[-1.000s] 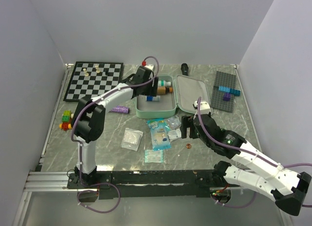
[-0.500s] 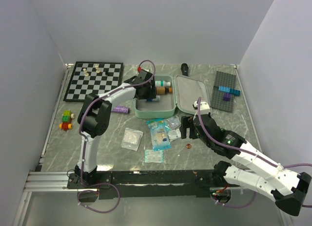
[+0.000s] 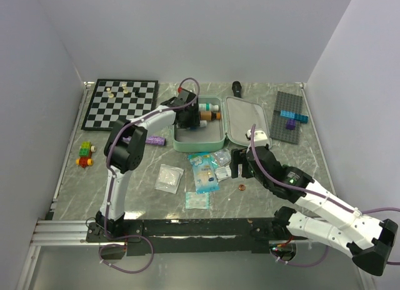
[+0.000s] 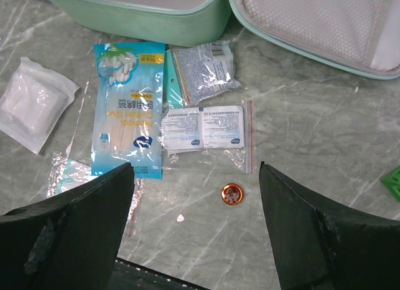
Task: Organize the medicine kit
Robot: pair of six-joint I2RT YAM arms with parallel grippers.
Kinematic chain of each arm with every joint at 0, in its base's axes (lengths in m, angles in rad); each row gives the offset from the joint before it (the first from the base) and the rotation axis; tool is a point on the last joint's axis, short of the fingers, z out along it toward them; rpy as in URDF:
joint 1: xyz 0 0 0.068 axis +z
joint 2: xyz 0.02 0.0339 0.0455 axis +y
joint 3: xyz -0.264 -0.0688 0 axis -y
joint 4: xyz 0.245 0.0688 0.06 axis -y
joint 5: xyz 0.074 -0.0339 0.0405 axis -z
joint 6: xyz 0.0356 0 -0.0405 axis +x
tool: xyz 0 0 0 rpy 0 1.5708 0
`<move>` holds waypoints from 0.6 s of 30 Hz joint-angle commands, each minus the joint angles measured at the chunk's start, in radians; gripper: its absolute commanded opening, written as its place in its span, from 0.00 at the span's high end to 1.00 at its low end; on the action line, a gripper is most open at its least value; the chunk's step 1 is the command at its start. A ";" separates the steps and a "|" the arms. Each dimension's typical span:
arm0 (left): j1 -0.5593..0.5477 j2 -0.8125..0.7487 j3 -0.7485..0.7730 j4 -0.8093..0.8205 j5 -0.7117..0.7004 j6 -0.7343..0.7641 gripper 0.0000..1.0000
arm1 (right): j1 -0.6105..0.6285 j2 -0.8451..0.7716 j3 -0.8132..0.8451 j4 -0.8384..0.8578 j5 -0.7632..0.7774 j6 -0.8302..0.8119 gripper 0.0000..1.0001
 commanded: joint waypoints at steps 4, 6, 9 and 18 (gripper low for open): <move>-0.049 0.038 0.115 0.054 0.050 0.045 0.36 | -0.004 0.002 -0.002 0.037 0.014 -0.008 0.13; -0.056 0.052 0.137 0.051 0.050 0.049 0.36 | -0.004 0.001 -0.005 0.037 0.014 -0.005 0.13; -0.062 0.069 0.161 0.049 0.064 0.046 0.36 | -0.004 -0.001 -0.005 0.035 0.016 -0.003 0.13; -0.060 -0.136 0.066 0.089 0.004 0.036 0.28 | -0.007 0.004 0.012 0.031 0.016 -0.009 0.12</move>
